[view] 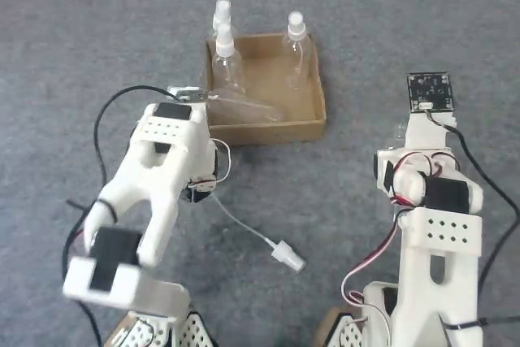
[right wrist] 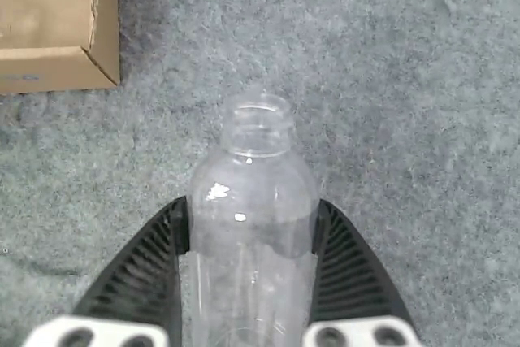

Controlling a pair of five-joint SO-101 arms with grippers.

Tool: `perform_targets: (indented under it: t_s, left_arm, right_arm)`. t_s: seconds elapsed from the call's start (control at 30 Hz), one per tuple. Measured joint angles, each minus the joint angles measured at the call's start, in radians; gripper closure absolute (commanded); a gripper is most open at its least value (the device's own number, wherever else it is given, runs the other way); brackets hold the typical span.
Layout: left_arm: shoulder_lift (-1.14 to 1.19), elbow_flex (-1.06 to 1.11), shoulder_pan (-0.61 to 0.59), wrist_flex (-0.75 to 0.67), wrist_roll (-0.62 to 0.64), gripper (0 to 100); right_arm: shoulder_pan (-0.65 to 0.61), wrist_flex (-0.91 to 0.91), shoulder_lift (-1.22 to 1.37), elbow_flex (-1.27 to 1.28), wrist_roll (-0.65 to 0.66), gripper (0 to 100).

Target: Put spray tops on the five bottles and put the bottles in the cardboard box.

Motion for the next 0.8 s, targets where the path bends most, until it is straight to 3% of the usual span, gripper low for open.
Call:
perform_targets:
  t_s: [0.27, 0.5, 0.8]
  left_arm:
    - [-0.313, 0.075, -0.012, 0.009, -0.043, 99]
    - [-0.394, 0.075, -0.011, 0.011, -0.063, 99]
    - [-0.394, 0.058, -0.005, 0.031, -0.440, 98]
  right_arm:
    - [0.000, 0.000, 0.000, 0.000, 0.000, 99.2]
    - [0.000, 0.000, 0.000, 0.000, 0.000, 99.2]
    - [0.012, 0.000, 0.000, 0.000, 0.000, 99.2]
